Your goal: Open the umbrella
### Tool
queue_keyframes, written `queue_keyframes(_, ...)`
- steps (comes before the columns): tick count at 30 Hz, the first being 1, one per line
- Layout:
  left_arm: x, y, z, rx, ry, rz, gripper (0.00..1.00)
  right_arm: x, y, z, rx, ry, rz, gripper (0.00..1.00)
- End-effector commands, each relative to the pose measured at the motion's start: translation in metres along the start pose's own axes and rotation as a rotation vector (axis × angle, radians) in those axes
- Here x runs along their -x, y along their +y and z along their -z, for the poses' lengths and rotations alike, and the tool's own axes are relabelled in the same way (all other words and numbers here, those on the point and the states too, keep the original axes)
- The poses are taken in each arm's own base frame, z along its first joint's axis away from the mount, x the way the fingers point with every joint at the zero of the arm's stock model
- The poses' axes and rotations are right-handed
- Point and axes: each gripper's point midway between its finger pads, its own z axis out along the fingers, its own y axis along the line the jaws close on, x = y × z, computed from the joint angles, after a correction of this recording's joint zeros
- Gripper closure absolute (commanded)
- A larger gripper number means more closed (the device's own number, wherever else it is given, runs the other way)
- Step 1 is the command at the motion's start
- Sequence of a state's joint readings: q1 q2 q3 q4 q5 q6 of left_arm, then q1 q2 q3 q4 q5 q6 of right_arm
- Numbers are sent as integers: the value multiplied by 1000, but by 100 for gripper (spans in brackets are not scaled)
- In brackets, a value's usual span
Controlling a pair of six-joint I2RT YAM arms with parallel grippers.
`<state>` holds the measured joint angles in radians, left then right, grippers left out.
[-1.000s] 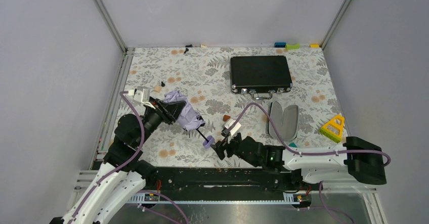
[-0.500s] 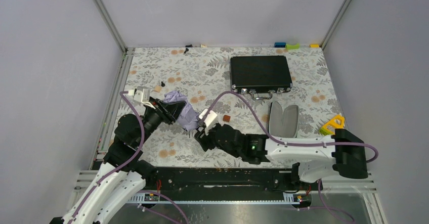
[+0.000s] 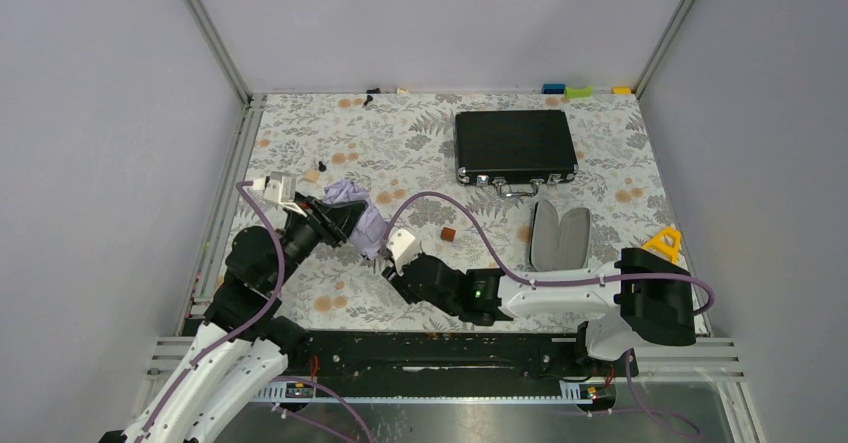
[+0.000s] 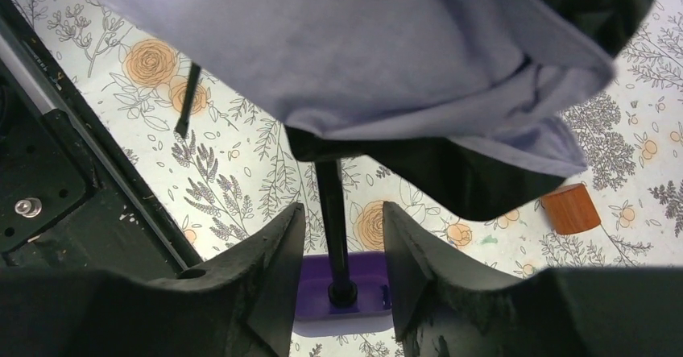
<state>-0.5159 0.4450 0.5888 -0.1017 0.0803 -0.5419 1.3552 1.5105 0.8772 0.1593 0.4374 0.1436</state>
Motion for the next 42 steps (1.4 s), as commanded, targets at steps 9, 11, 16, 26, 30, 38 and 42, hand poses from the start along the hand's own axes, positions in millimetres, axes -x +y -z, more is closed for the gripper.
queue_keyframes(9,60,-23,5,-34,-174,-25,100,-22,-7,-4,-58,34,-16,63)
queue_keyframes(11,72,-28,5,-31,-185,-40,100,-27,-9,-4,-65,39,-14,63)
queue_keyframes(16,105,-44,4,-38,-218,-61,100,-39,-15,-4,-85,39,-15,63)
queue_keyframes(26,167,-75,-3,-34,-258,-126,100,-77,-27,1,-124,101,-34,62)
queue_keyframes(30,196,-93,4,-55,-294,-161,100,-97,-33,8,-134,135,-41,63)
queue_keyframes(38,223,-111,9,-84,-346,-150,100,-121,-42,20,-153,172,-67,63)
queue_keyframes(42,226,-111,8,-84,-362,-139,100,-129,-46,23,-170,189,-76,63)
